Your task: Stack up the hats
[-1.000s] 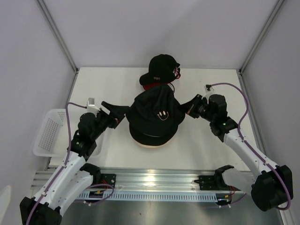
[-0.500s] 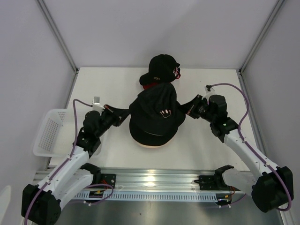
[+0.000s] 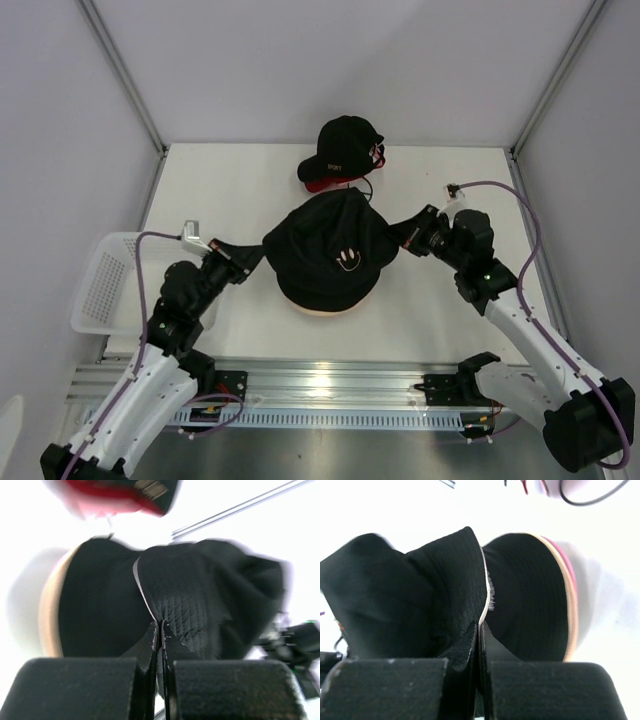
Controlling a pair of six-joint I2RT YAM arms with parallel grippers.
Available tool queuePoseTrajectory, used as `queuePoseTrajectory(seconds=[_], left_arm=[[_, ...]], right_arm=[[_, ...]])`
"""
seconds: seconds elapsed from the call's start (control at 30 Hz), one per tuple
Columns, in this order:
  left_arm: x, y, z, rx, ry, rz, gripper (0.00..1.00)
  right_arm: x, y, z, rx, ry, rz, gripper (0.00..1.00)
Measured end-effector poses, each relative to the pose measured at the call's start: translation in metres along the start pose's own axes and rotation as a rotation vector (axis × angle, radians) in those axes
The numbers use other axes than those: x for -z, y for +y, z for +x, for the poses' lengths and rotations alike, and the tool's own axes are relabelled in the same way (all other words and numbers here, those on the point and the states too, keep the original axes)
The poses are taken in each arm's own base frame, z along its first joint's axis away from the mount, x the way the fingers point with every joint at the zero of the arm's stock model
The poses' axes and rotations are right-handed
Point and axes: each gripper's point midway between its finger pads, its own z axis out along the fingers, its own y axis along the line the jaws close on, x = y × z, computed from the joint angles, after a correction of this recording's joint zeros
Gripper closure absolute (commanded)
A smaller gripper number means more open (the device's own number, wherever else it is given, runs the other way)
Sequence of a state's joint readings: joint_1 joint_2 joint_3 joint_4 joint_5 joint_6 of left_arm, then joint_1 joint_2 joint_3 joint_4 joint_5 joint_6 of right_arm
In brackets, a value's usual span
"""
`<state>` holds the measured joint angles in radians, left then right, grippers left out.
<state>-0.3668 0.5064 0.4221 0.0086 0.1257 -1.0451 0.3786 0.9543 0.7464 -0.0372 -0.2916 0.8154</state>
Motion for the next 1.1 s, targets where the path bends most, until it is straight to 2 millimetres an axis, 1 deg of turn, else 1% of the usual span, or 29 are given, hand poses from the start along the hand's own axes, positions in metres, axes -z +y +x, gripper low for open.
queuePoseTrajectory(seconds=[0.13, 0.2, 0.47, 0.67, 0.87, 1.1], left_arm=[[-0.012, 0.061, 0.034, 0.023, 0.090, -0.152, 0.99], [-0.016, 0.077, 0.043, 0.030, 0.121, -0.208, 0.99], [-0.031, 0.090, 0.048, 0.026, 0.141, -0.249, 0.99], [-0.035, 0.092, 0.049, 0.024, 0.154, -0.265, 0.99], [-0.032, 0.093, 0.049, -0.002, 0.175, -0.290, 0.99], [-0.017, 0.091, 0.047, -0.080, 0.184, -0.292, 0.99]], right_arm=[[-0.015, -0.022, 0.017, -0.019, 0.056, 0.039, 1.00], [-0.024, -0.030, 0.025, -0.029, 0.087, 0.055, 1.00], [-0.048, -0.057, 0.040, -0.055, 0.145, 0.114, 1.00], [-0.067, -0.067, 0.047, -0.074, 0.197, 0.144, 1.00], [-0.070, -0.069, 0.050, -0.059, 0.219, 0.165, 1.00], [-0.069, -0.072, 0.051, 0.015, 0.221, 0.212, 1.00]])
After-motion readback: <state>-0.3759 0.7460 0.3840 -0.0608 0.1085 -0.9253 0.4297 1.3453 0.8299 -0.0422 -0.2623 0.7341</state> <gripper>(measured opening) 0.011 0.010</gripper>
